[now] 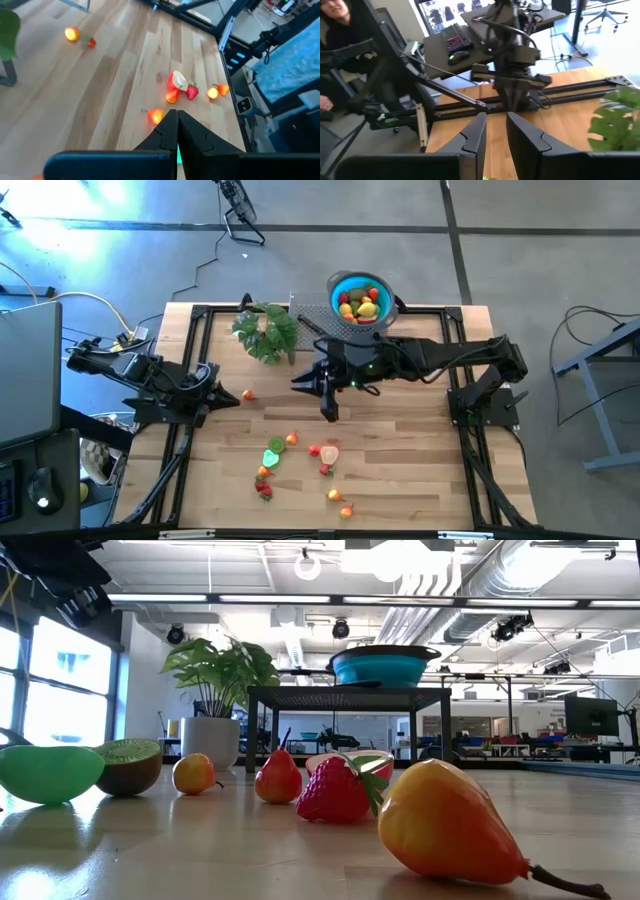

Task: Pick & Place Fruit
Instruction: Put the brown kiwi in the blue bowl on the shelf

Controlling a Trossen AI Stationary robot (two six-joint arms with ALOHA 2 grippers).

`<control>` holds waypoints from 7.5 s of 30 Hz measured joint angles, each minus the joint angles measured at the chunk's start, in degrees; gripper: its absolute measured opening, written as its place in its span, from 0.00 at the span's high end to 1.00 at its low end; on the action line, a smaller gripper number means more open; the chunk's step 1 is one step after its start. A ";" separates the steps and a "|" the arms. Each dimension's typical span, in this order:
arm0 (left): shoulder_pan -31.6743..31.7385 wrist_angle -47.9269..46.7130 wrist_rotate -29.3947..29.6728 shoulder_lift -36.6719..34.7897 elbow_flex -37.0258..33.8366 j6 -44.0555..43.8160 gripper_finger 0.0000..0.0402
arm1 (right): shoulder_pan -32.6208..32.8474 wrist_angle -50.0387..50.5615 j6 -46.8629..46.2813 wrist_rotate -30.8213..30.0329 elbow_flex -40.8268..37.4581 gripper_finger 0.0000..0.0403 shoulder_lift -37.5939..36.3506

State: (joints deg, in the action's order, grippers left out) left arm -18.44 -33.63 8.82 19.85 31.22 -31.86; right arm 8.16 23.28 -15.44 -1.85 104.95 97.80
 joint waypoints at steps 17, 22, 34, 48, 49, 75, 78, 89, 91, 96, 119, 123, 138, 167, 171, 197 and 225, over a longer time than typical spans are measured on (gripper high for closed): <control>-14.98 0.66 10.94 17.24 0.00 -4.36 1.00 | 5.41 2.56 -0.02 -4.52 -0.01 0.93 0.00; -16.49 3.46 13.41 21.72 0.00 -2.87 1.00 | 5.36 4.28 -2.74 -5.37 -0.01 0.96 0.00; -16.45 6.75 13.15 26.02 0.02 -2.84 1.00 | 5.43 6.80 -2.72 -5.51 0.02 0.99 -2.42; -16.43 6.36 13.24 26.17 0.02 -14.22 0.43 | 5.76 11.48 -2.54 -5.11 0.02 0.99 -2.89; -16.43 6.36 13.24 26.17 0.02 -14.82 0.38 | 5.76 11.42 -2.54 -5.11 0.02 0.99 -2.89; -16.43 14.67 15.00 26.92 0.02 -28.63 0.05 | 5.76 11.41 -2.23 -5.38 0.02 0.99 -2.89; -16.44 20.85 15.85 28.54 0.21 -28.88 0.05 | 5.76 12.85 -0.59 -5.31 0.02 0.99 -2.89; -16.43 13.96 19.02 43.09 11.87 -29.56 0.05 | 5.73 23.46 3.62 -2.24 0.02 0.99 -3.28; -16.37 7.40 19.85 45.80 15.08 -33.76 0.05 | 5.68 24.77 4.66 -1.52 0.02 0.99 -3.28; -14.09 -10.61 15.77 51.00 21.00 -47.94 0.05 | 4.29 27.27 6.95 3.13 0.02 0.99 -3.28; -13.04 -5.03 11.08 69.16 25.66 -54.18 0.05 | -1.63 31.96 10.19 5.42 0.02 0.99 -3.28; -13.04 -4.71 10.88 71.05 25.62 -53.99 0.05 | -1.57 32.01 10.99 5.46 0.02 0.99 -3.28; -13.04 -0.02 10.32 76.66 25.57 -47.68 0.05 | -1.59 32.23 11.03 5.29 0.02 0.99 -3.28; -13.09 0.53 10.57 80.42 25.66 -43.41 0.16 | -2.48 32.25 11.21 4.98 0.02 0.99 -3.28; -13.06 0.20 10.60 80.44 25.57 -43.43 0.27 | -2.70 32.25 11.21 4.98 0.02 0.99 -3.28; -13.08 -2.03 9.21 78.83 25.55 -43.61 0.42 | -2.70 32.29 11.94 5.03 0.02 0.99 -3.28; -13.04 -8.80 12.62 58.74 25.55 -38.88 0.40 | -2.70 33.41 14.16 5.47 -0.01 0.99 -6.44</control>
State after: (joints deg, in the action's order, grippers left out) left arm -31.48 -42.43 21.44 78.58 56.77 -70.74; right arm 5.45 56.69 -1.28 3.63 104.95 91.36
